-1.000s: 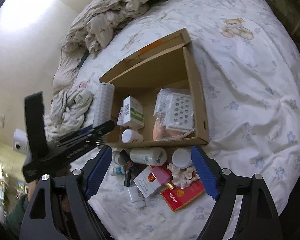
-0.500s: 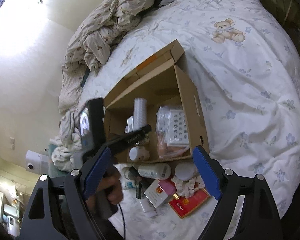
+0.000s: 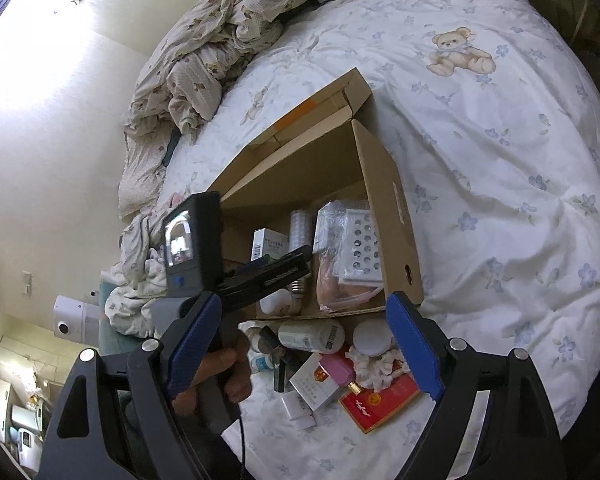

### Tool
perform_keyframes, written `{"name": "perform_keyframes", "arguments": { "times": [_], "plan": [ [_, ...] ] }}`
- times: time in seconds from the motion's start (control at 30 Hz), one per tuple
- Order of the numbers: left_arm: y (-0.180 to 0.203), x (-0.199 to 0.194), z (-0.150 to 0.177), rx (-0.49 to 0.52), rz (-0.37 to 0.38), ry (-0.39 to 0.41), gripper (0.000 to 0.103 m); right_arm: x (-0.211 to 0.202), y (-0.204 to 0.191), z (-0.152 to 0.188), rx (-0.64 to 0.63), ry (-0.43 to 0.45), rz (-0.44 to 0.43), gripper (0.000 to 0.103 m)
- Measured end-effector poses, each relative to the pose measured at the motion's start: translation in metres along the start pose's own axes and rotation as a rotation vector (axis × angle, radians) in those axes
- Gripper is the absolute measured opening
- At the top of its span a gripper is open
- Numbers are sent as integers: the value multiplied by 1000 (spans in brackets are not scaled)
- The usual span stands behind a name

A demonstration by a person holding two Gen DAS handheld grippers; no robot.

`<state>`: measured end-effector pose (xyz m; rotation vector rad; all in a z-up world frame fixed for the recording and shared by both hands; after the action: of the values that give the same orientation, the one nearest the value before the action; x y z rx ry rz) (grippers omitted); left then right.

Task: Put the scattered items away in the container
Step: 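Carry the LED bulb into the cardboard box and open the left tool, then grasp the round white jar with the right tool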

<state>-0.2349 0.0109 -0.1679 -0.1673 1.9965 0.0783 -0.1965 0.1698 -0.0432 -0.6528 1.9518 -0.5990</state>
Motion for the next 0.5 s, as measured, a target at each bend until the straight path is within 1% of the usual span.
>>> {"name": "perform_keyframes", "arguments": {
  "times": [0.03, 0.1, 0.17, 0.3, 0.4, 0.5],
  "plan": [
    [0, -4, -1, 0, 0, 9, 71, 0, 1, 0, -1, 1, 2, 87],
    [1, -12, -1, 1, 30, 17, 73, 1, 2, 0, -4, 0, 9, 87],
    [2, -20, 2, 4, 59, 15, 73, 3, 3, 1, -9, -4, 18, 87],
    [-6, -47, 8, 3, 94, 50, 73, 7, 4, 4, -4, -16, 21, 87],
    [-16, -73, 17, -36, 145, 84, 73, 10, 3, 8, -11, -24, 25, 87],
    [-34, -99, 36, -67, 186, 119, 73, 11, 6, 11, -20, -32, 36, 87]
  ]
}}
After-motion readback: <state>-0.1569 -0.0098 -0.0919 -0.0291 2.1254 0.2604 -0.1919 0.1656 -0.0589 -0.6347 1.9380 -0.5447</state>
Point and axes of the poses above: each gripper's, at about its wrist camera, not at the fingertips, and x roughly the way its jaws point, y to its right, z to its underside, the point moved 9 cm from there along x, roughly the way its jaws point, and after that the axes turned 10 degrees about y, right-handed, at the moved point
